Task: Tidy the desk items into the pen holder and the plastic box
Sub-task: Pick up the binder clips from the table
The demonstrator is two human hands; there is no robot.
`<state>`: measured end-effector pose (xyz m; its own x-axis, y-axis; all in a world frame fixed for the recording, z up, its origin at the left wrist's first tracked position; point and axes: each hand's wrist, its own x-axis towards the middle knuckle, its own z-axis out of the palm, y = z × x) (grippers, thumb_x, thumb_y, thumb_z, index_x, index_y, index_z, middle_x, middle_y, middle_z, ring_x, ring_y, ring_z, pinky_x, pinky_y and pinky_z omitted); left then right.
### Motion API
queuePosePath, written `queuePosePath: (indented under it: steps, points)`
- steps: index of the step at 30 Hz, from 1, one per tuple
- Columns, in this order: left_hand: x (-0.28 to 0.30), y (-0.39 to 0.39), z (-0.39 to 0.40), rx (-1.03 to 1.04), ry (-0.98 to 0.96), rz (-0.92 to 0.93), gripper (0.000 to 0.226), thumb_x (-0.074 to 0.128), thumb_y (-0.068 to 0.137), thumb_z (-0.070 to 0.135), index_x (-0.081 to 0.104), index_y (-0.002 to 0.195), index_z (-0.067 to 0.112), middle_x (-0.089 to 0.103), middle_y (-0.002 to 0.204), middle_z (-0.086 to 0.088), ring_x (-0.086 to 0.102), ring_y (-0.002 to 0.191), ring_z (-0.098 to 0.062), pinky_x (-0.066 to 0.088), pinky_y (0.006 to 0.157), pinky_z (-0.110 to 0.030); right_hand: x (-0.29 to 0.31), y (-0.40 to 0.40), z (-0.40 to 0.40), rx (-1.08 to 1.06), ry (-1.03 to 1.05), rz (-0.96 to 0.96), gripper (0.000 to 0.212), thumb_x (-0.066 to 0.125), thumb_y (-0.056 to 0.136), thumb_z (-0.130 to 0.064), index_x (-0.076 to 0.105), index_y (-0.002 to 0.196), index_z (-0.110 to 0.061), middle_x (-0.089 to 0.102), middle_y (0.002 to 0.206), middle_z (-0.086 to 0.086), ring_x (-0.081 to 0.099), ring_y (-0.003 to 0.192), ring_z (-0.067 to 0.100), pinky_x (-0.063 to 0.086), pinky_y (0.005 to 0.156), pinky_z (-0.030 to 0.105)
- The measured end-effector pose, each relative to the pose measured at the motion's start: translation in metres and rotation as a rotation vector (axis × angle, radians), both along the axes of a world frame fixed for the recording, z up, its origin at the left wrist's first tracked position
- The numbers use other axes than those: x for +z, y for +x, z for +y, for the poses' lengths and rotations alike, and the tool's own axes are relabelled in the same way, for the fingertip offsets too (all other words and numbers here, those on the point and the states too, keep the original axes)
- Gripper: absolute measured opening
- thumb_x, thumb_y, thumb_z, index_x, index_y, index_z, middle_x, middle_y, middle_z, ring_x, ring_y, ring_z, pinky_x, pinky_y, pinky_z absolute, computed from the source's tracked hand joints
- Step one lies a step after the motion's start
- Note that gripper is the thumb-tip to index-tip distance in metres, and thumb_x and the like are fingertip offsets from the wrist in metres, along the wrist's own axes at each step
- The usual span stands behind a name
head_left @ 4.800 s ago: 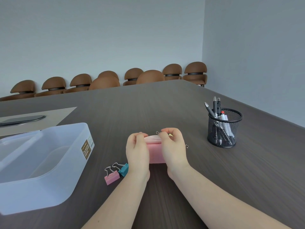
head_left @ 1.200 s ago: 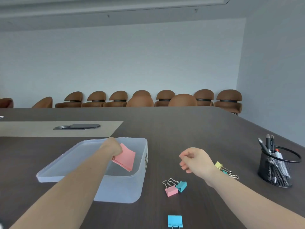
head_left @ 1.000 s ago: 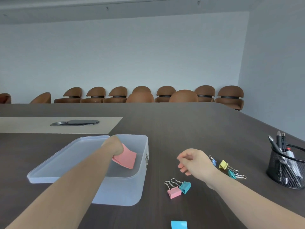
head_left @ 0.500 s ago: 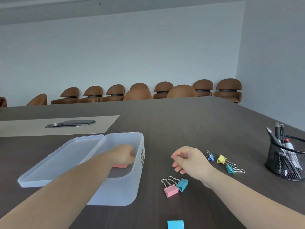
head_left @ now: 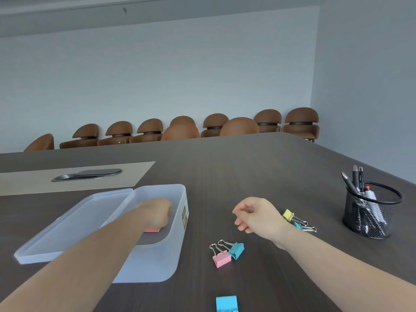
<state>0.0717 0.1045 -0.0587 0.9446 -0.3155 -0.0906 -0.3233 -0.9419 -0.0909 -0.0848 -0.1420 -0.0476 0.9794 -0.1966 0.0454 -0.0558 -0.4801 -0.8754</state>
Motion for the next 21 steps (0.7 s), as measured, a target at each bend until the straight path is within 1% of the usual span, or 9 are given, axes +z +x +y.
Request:
queuePosePath:
  steps: [4,7,9,11,13,15,17,19,21]
  points:
    - [0.018,-0.012,-0.005,-0.007,0.079,-0.060,0.013,0.046,0.084,0.020,0.057,0.089,0.025,0.068,0.105,0.002,0.061,0.096,-0.022,0.044,0.073,-0.029,0.007,-0.003,-0.001,0.011,-0.014,-0.013,0.013,0.051,0.094,-0.014,0.063,0.089,-0.016,0.070,0.079,0.004,0.064,0.069,0.017,0.053,0.063,0.024]
    - [0.039,-0.028,-0.015,0.016,0.124,-0.145,0.025,0.044,0.083,0.017,0.064,0.099,0.020,0.068,0.107,0.003,0.061,0.097,-0.022,0.041,0.069,-0.028,0.013,-0.010,-0.001,0.011,-0.009,-0.021,0.013,0.051,0.094,-0.014,0.063,0.089,-0.015,0.069,0.077,0.004,0.062,0.065,0.016,0.052,0.060,0.023]
    - [0.053,-0.041,-0.024,0.027,0.103,-0.202,0.023,0.044,0.082,0.016,0.062,0.097,0.016,0.067,0.107,0.000,0.062,0.098,-0.025,0.041,0.068,-0.029,0.018,-0.016,0.000,0.015,-0.020,-0.030,0.013,0.051,0.093,-0.014,0.062,0.086,-0.017,0.069,0.076,0.002,0.062,0.064,0.015,0.052,0.060,0.023]
    - [0.067,-0.059,-0.033,0.029,0.056,-0.248,0.011,0.044,0.085,0.017,0.054,0.089,0.018,0.065,0.106,-0.001,0.061,0.098,-0.026,0.040,0.067,-0.030,0.025,-0.023,0.000,0.021,-0.040,-0.039,0.013,0.051,0.093,-0.015,0.061,0.085,-0.018,0.069,0.076,0.002,0.063,0.065,0.015,0.052,0.060,0.023]
    - [0.078,-0.078,-0.043,0.005,0.007,-0.291,0.007,0.042,0.088,0.020,0.048,0.085,0.018,0.063,0.106,-0.002,0.059,0.096,-0.026,0.041,0.068,-0.031,0.031,-0.034,-0.003,0.024,-0.059,-0.044,0.012,0.051,0.093,-0.015,0.062,0.087,-0.017,0.068,0.077,0.002,0.063,0.067,0.016,0.051,0.060,0.023]
    - [0.083,-0.100,-0.055,-0.049,-0.034,-0.334,0.014,0.040,0.092,0.025,0.050,0.088,0.016,0.062,0.107,-0.003,0.058,0.098,-0.027,0.044,0.072,-0.033,0.035,-0.045,-0.007,0.040,-0.077,-0.041,0.012,0.051,0.092,-0.014,0.063,0.089,-0.014,0.068,0.078,0.002,0.062,0.068,0.017,0.050,0.060,0.022]
    - [0.080,-0.119,-0.067,-0.111,-0.088,-0.359,0.022,0.041,0.094,0.032,0.055,0.097,0.015,0.059,0.109,-0.004,0.058,0.104,-0.028,0.046,0.078,-0.034,0.034,-0.055,-0.012,0.055,-0.127,-0.042,0.012,0.052,0.091,-0.015,0.064,0.091,-0.014,0.068,0.081,0.002,0.061,0.071,0.015,0.050,0.063,0.022]
    - [0.068,-0.137,-0.082,-0.168,-0.165,-0.326,0.029,0.043,0.094,0.041,0.055,0.102,0.016,0.056,0.111,-0.002,0.058,0.105,-0.025,0.048,0.081,-0.036,0.030,-0.062,-0.021,0.046,-0.216,-0.055,0.011,0.055,0.090,-0.018,0.065,0.092,-0.017,0.069,0.087,0.001,0.060,0.078,0.015,0.049,0.071,0.024]
    - [0.053,-0.152,-0.095,-0.200,-0.166,-0.239,0.041,0.042,0.091,0.055,0.054,0.112,0.021,0.053,0.119,0.000,0.054,0.110,-0.023,0.048,0.086,-0.038,0.021,-0.065,-0.033,0.029,-0.287,-0.054,0.007,0.057,0.089,-0.023,0.064,0.090,-0.022,0.067,0.091,-0.002,0.059,0.085,0.015,0.048,0.077,0.025]
